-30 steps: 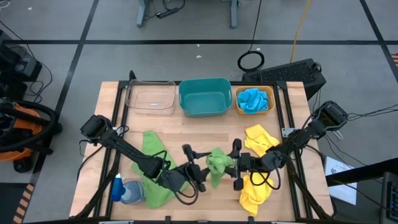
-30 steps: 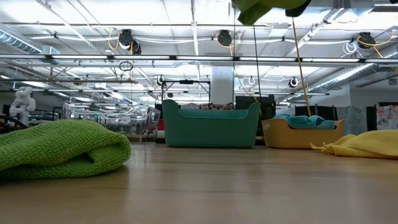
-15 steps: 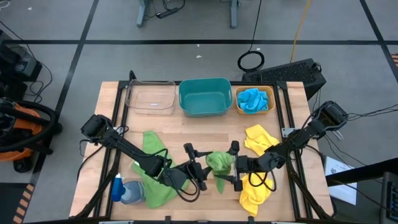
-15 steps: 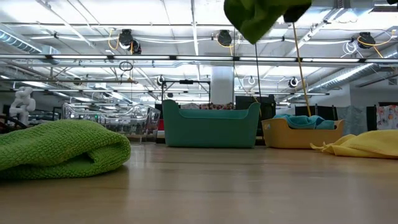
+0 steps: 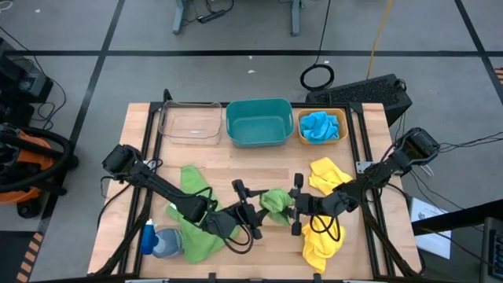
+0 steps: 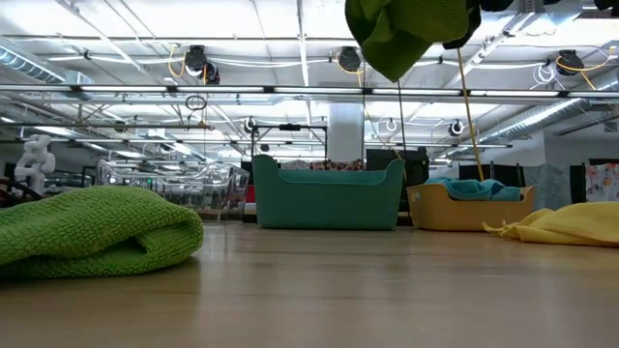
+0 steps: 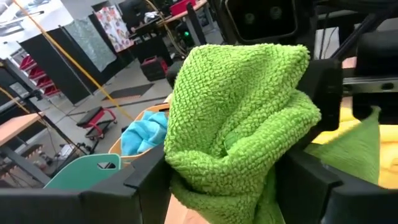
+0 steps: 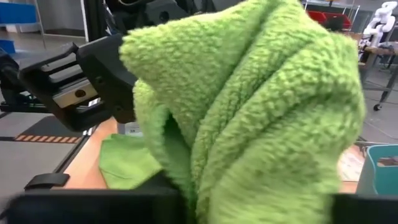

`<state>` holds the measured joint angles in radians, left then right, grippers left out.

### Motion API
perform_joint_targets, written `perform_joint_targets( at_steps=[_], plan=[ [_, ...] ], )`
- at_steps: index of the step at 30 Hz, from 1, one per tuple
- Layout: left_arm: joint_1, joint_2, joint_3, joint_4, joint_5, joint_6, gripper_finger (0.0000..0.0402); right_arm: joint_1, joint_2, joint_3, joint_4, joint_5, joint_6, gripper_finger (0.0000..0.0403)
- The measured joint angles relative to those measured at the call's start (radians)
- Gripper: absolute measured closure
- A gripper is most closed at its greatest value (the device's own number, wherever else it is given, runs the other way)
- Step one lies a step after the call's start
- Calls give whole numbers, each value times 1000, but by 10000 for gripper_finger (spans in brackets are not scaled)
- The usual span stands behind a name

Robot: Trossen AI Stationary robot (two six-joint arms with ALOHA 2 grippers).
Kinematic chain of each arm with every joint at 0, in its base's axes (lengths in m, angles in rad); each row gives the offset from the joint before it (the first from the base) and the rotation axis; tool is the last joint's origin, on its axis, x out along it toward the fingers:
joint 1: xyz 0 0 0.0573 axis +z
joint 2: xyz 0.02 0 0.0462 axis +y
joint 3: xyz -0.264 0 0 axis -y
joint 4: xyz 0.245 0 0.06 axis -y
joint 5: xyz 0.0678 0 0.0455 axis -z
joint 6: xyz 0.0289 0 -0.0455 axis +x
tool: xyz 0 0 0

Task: Sort microfiber towel by color & place in baskets
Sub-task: Put the right green towel into the blue bin

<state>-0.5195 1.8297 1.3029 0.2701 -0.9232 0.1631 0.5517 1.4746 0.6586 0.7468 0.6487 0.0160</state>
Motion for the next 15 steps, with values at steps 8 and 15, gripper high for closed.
perform_joint_targets(
  at_steps=[8, 15],
  plan=[
    [-46, 0, 0, -86, -191, 61, 162, -82, -14, 0, 21, 30, -126, 366],
    [-90, 0, 0, -209, -461, 52, 162, -310, -56, 0, -30, 36, -214, 387]
  ],
)
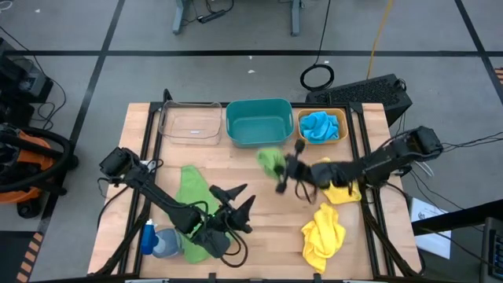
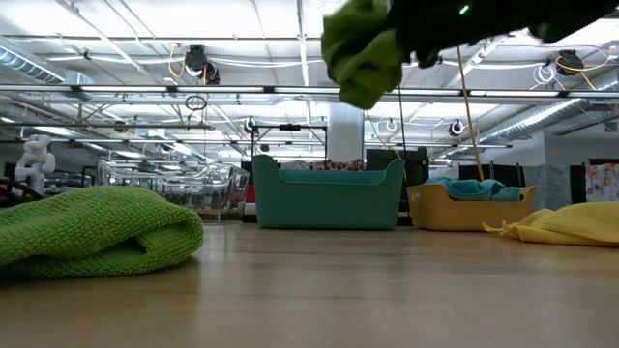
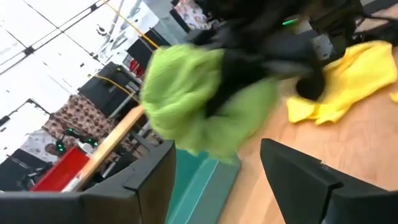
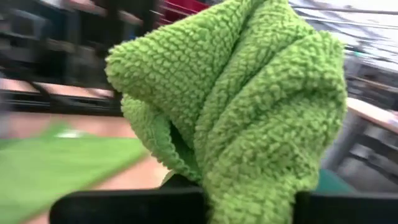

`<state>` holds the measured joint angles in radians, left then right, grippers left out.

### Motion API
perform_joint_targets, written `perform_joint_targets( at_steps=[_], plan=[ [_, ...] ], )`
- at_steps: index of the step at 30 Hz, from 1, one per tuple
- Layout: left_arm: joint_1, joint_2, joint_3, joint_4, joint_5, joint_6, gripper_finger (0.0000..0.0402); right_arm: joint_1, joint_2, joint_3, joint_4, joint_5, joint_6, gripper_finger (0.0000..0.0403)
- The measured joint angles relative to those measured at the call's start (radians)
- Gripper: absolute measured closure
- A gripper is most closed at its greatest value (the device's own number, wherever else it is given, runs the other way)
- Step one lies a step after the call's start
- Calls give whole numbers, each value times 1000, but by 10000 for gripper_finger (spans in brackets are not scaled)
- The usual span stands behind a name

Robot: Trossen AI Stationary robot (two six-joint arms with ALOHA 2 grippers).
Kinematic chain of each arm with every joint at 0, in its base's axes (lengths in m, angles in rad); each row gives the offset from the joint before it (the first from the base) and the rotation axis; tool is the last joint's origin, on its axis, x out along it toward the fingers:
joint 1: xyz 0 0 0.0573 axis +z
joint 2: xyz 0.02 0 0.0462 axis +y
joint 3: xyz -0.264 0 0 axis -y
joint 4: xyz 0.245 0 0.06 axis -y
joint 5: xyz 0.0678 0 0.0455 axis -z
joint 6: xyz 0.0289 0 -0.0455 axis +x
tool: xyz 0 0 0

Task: Sort microfiber towel by color & place in baskets
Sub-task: Put the right green towel into the blue bin

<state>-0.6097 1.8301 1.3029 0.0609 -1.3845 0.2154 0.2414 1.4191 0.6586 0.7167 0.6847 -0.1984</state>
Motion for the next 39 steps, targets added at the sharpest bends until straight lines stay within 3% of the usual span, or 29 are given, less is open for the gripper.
perform_joint_targets(
  at_steps=[3, 6, 10, 13, 23, 32, 39],
  plan=[
    [-4, 0, 0, -4, 11, 0, 162, -131, -6, 0, -3, -3, -17, 388],
    [1, 0, 0, -26, 166, -1, 162, -275, -5, 0, -22, -28, -4, 387],
    [0, 0, 0, -29, 361, -1, 162, -469, 18, 0, -33, -222, 134, 386],
    [0, 0, 0, -80, 400, -23, 162, -566, 23, 0, -82, -270, 250, 386],
    [7, 0, 0, -238, 455, -131, 162, -636, 33, 38, -207, -297, 311, 385],
    [27, 0, 0, -237, 518, -165, 162, -649, 215, 205, -374, -318, 325, 381],
    [23, 0, 0, -329, 540, -248, 162, -671, 316, 291, -459, -266, 381, 314]
  ],
)
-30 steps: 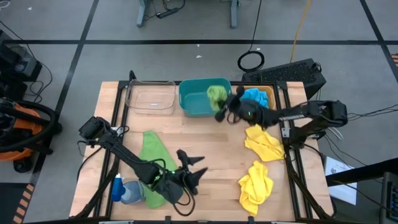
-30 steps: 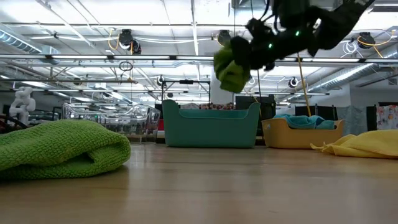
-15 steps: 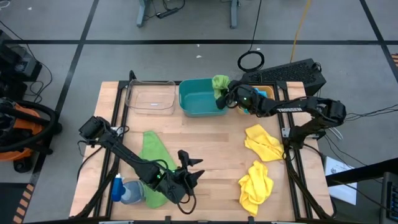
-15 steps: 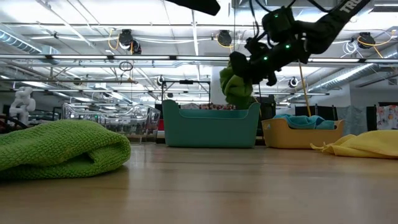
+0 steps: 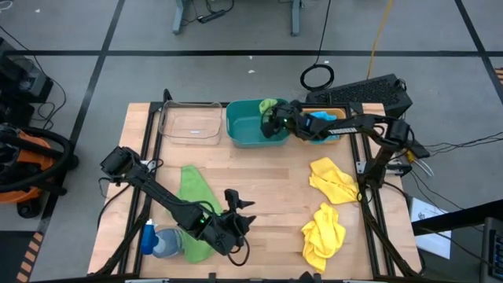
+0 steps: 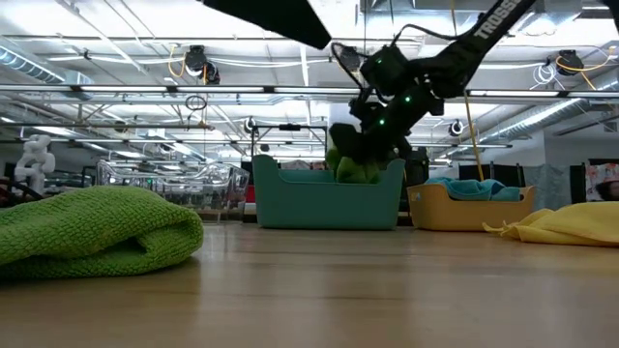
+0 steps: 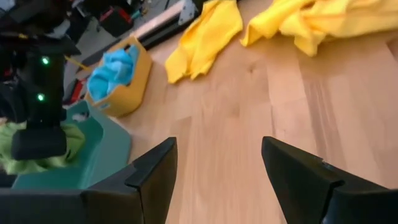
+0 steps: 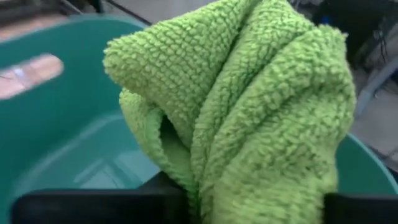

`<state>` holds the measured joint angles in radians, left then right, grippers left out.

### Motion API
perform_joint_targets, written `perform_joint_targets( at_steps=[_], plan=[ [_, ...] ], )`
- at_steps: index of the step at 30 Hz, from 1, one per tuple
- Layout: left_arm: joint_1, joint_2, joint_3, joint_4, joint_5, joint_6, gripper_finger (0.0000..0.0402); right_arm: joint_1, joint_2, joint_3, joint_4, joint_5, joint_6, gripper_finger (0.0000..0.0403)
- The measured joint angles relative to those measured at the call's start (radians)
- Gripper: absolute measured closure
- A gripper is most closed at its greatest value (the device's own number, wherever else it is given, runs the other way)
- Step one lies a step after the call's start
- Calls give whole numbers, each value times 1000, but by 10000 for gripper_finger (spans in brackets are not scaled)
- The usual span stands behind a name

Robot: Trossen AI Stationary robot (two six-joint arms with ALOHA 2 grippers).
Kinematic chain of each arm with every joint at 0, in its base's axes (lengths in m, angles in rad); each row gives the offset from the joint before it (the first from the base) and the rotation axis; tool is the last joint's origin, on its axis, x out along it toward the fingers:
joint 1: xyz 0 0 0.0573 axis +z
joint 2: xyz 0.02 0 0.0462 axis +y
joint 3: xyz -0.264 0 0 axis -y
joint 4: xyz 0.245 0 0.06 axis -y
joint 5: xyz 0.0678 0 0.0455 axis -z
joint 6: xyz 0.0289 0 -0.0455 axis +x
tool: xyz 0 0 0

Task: Sort microfiber towel by color & place in baskets
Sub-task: Put the right green towel into the blue bin

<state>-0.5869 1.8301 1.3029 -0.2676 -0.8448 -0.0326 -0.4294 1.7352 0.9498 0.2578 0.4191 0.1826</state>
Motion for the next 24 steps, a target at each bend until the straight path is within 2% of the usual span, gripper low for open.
perform_joint_targets(
  at_steps=[7, 12, 18, 24],
  plan=[
    [-11, -9, 0, -94, -12, -157, 162, -16, -17, 84, -243, -4, 19, 208],
    [-28, -23, 0, -121, -11, -246, 162, -13, -41, 131, -359, -14, 10, 153],
    [-60, -25, 0, -149, 68, -383, 162, -14, -44, 171, -487, -33, -11, 114],
    [-79, -21, 0, -219, 117, -513, 162, 0, -73, 172, -486, -30, -28, 108]
  ],
)
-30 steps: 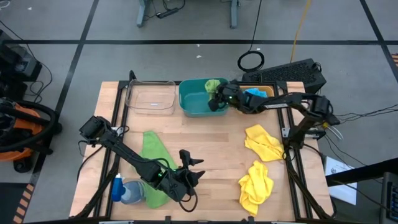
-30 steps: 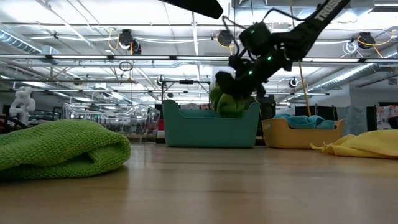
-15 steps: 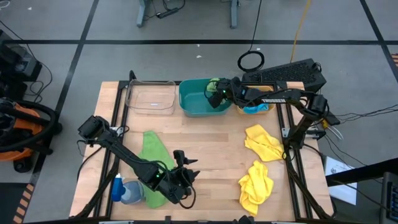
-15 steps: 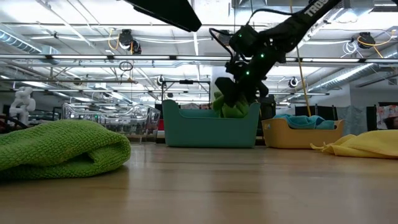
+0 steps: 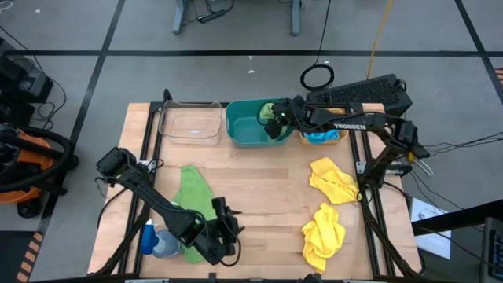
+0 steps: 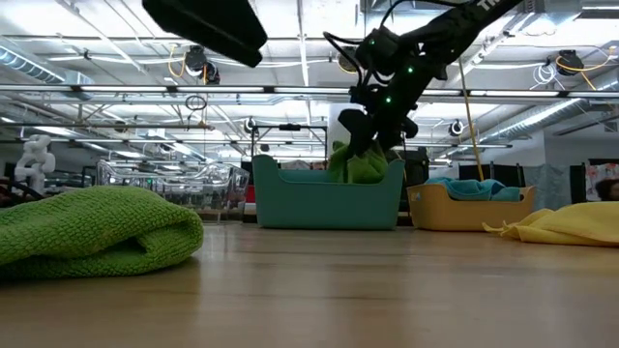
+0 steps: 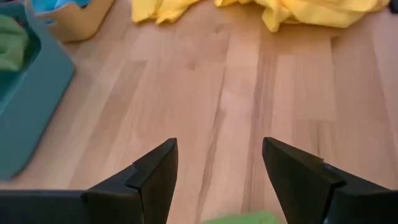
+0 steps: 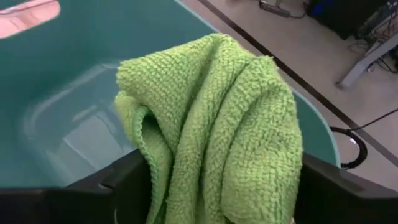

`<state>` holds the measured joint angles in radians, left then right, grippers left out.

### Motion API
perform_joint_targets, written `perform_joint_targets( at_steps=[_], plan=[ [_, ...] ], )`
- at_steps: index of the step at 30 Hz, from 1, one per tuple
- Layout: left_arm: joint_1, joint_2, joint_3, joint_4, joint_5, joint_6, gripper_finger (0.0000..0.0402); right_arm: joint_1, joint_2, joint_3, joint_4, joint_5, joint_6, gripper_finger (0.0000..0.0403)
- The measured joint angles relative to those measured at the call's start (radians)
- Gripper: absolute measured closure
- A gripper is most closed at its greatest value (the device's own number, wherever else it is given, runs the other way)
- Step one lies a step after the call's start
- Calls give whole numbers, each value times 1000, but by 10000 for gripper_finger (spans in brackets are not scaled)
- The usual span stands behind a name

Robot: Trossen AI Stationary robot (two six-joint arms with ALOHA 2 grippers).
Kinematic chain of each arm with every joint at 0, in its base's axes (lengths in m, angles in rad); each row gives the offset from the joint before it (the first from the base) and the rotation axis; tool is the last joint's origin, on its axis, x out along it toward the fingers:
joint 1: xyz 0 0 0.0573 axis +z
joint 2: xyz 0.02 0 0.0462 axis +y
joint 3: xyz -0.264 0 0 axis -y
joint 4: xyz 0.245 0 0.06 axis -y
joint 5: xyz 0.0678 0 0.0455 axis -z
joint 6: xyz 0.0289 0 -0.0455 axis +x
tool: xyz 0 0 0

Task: Sort microfiber towel by color & place in baskets
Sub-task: Put the right green towel into the blue bin, then put the green towel into the blue bin

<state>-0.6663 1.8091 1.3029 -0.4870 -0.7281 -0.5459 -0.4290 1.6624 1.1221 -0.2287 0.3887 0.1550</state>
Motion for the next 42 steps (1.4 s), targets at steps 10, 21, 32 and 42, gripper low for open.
perform_joint_targets(
  at_steps=[10, 21, 32, 42],
  plan=[
    [-2, 0, 0, -123, 75, -130, 162, -21, -21, 0, -41, -2, -161, 108],
    [-2, 0, 0, -155, 133, -151, 162, -34, -97, 0, -183, -108, -173, 124],
    [-5, 2, 0, -565, 150, -481, 162, 349, -422, -93, -191, -179, 56, 173],
    [-45, 0, -97, -428, 246, -495, 162, 891, -443, -373, 331, 32, 208, 193]
  ],
)
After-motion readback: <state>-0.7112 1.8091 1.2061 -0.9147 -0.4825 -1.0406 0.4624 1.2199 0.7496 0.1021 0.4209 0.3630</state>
